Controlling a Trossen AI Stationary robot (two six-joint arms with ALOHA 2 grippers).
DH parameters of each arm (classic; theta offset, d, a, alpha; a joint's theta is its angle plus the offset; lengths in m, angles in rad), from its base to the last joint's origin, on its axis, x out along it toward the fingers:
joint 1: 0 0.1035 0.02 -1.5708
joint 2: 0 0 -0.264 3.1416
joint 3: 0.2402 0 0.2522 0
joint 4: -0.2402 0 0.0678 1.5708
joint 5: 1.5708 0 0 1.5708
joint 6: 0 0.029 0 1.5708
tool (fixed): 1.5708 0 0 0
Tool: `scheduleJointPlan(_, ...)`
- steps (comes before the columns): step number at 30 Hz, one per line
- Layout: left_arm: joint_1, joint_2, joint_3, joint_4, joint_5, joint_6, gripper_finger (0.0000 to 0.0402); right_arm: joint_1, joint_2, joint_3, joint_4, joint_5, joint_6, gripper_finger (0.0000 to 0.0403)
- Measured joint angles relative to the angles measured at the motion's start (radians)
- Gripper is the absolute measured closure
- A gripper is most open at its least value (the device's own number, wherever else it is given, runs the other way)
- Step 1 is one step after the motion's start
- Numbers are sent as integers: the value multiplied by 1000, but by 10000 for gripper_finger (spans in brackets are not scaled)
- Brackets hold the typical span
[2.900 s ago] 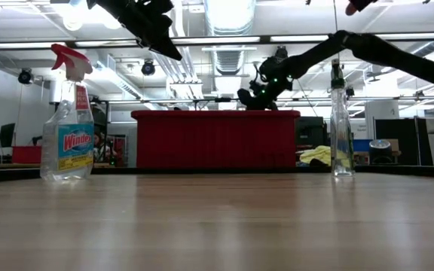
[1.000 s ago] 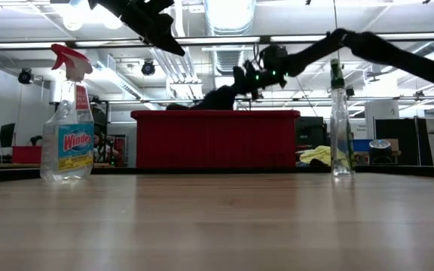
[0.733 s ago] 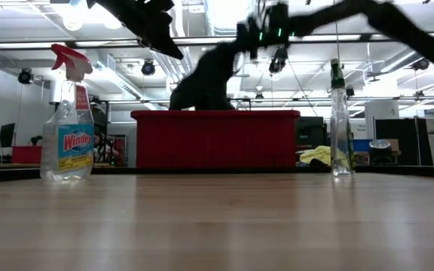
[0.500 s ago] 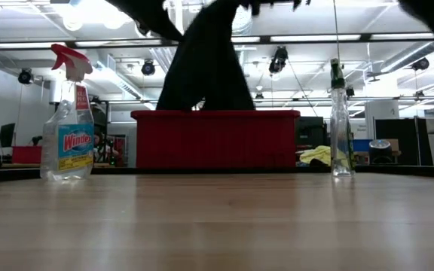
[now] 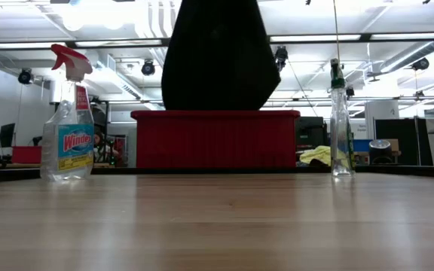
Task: Fold Laundry from Bin
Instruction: Fold the blue pants
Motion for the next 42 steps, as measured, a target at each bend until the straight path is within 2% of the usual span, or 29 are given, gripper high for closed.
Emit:
scheduleJointPlan(12, -2, 21, -1, -9, 1, -30, 401, 117, 8, -4, -426, -10, -82, 389)
scheduleJointPlan(18, -2, 22, -1, -30, 1, -70, 401, 135, 55, -120, -517, -6, -116, 389)
scheduleJointPlan(22, -2, 38, -1, -97, 1, -112, 401, 139, 50, -298, -452, -9, -144, 389)
scheduleJointPlan(28, -2, 63, -11, -159, 1, -134, 401, 139, 41, -577, -211, -2, -97, 389)
scheduleJointPlan(34, -2, 79, -21, -158, 1, -134, 401, 160, 47, -831, -64, 205, -22, 389)
scheduleJointPlan(39, -2, 102, -22, -158, 1, -134, 401, 182, 62, -1010, 100, 220, 52, 389)
scheduleJointPlan(42, -2, 123, -22, -157, 1, -133, 401, 196, 62, -1090, 184, 297, 121, 387)
